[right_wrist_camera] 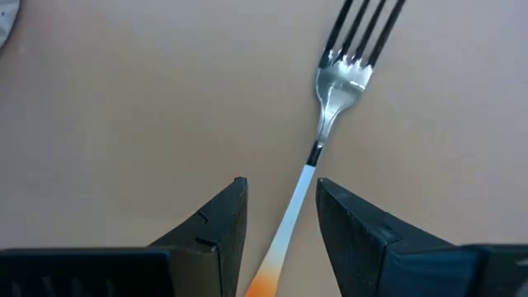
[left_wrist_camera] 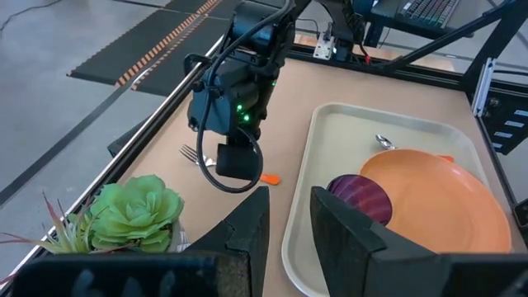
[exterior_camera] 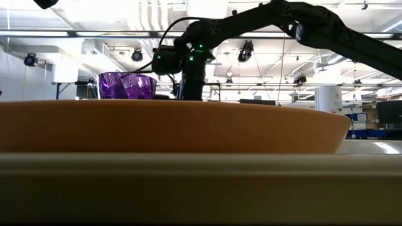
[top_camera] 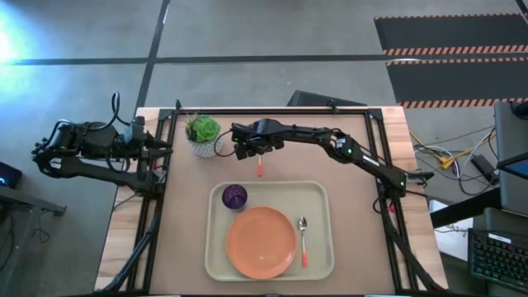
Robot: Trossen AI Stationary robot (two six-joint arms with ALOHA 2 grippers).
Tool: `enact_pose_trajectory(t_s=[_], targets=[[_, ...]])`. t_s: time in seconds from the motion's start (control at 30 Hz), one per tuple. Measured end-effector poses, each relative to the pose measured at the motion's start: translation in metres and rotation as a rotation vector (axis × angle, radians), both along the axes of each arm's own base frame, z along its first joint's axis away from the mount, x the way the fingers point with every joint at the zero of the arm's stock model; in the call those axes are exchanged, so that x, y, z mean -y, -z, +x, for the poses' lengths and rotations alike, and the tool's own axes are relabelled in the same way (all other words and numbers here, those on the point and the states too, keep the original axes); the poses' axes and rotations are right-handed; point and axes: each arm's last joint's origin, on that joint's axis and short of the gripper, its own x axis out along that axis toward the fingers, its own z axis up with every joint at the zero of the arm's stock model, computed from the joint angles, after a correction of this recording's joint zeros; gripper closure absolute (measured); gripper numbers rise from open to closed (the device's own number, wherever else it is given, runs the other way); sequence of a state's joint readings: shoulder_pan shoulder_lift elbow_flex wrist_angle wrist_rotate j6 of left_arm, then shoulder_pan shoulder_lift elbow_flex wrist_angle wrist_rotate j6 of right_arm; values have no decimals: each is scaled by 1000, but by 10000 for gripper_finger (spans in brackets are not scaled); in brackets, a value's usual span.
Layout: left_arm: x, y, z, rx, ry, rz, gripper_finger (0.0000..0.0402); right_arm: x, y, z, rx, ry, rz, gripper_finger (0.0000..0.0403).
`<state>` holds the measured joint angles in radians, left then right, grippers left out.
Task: Pick and place plate/cup/fork/spoon on tray
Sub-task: Put the orange fork on the gray serving tray
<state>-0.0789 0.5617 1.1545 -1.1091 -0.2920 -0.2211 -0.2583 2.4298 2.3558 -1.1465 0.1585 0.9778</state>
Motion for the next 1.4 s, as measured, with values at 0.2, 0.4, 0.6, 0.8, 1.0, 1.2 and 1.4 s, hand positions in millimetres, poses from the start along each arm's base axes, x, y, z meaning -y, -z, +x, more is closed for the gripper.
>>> enact_pose_trajectory(t_s=[0.2,0.4,0.6,0.8,1.0,1.2,1.4], targets=[[0,0,0,-5,11,19,329,2,0,0,5,22,1,268],[0,0,0,-5,12,20,329,2,2,-1,-2,23,3,268],[0,0,0,-6,13,21,329,3,17,0,-34,15,13,268],[0,0,0,-5,13,21,329,7,24,0,-50,6,21,268],[0,0,0,-5,13,21,329,15,25,-3,-60,18,27,286],[0,0,0,-6,13,20,329,18,30,-8,-97,10,45,375],[0,0,0,-6,15,19,329,18,35,-11,-111,-15,70,392]])
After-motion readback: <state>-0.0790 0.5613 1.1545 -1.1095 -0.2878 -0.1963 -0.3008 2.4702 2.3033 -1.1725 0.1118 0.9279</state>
